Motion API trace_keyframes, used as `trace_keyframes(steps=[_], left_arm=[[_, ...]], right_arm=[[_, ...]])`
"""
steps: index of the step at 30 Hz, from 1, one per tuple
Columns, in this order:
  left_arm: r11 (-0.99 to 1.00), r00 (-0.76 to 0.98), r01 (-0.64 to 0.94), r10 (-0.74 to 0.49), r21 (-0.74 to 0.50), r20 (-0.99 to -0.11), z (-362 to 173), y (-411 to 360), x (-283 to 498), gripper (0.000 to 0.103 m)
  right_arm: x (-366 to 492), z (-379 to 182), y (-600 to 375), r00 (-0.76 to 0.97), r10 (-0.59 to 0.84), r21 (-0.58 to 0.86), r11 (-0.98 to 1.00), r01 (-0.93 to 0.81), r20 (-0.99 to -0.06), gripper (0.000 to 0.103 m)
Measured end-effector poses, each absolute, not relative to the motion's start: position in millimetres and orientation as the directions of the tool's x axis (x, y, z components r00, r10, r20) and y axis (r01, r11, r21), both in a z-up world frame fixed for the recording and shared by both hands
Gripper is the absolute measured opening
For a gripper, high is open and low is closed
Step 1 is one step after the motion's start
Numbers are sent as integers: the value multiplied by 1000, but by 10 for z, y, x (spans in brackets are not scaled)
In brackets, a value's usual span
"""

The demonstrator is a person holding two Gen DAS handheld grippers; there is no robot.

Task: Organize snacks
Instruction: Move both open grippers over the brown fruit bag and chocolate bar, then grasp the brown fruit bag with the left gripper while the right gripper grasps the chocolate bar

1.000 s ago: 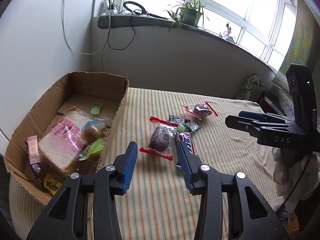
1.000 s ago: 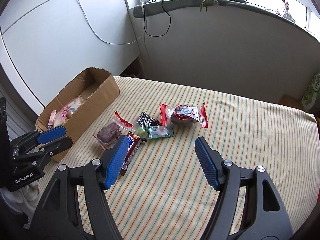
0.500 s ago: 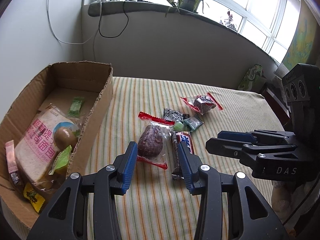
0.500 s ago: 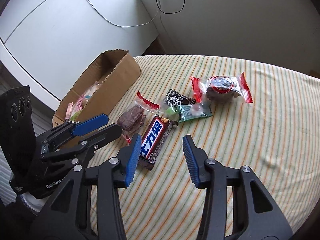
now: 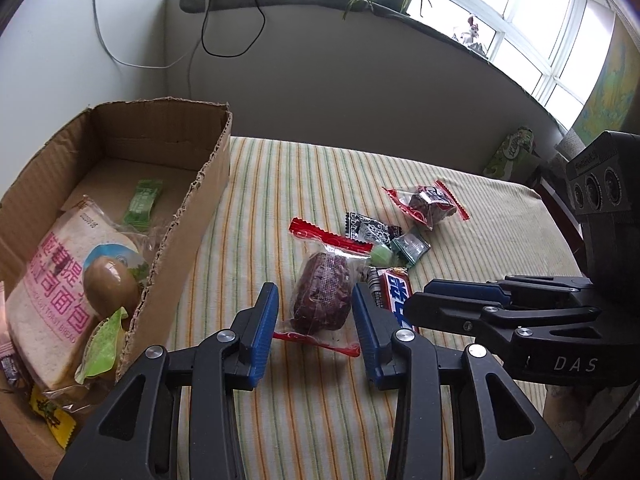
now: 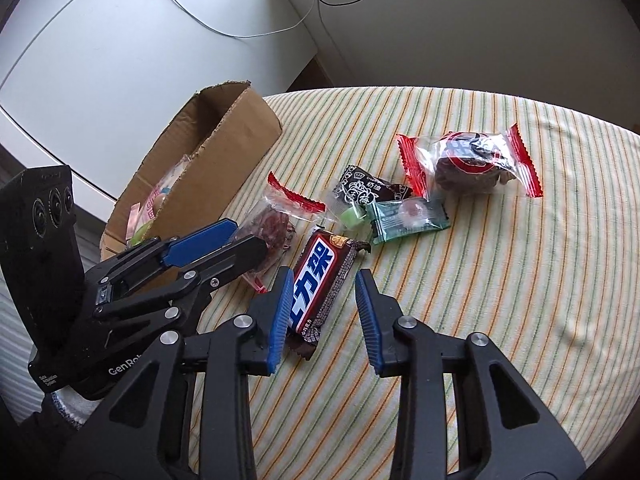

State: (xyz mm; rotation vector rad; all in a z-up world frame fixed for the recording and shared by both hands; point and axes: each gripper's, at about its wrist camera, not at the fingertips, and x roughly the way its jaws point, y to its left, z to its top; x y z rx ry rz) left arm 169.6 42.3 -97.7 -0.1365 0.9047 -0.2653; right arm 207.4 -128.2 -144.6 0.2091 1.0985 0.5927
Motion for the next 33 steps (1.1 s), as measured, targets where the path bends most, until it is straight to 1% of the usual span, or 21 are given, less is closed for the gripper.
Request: trace_keyframes(steps=[6, 8, 12, 24, 31, 33], left_arm=[[952, 568, 185, -307, -245, -764, -1019, 392, 1762, 37], [949, 564, 177, -314, -260, -764, -1047, 405, 1784, 33], [948, 565, 174, -317, -265, -762, -1047, 417, 1780, 32], [947, 563, 168, -320, -274, -762, -1041, 486, 1634, 32], [949, 566, 154, -314, -276, -762, -1037, 507, 1448, 32], [949, 569, 154, -312, -274, -761, -1035, 501, 1385, 32]], right_arm=[[2116, -1464, -1221, 303, 544, 439, 827, -351, -783, 34], [2127, -1480, -1195, 298, 540, 435, 829, -351, -787, 34], [2144, -1519, -1141, 287, 532, 427, 832, -355, -797, 34], [2162, -1568, -1156, 270, 552, 456, 820, -346, -789, 32], [2149, -1551, -1031, 263, 526, 419, 829, -371, -809, 32], [2129, -1535, -989, 273, 514, 402, 836, -374, -813, 28]])
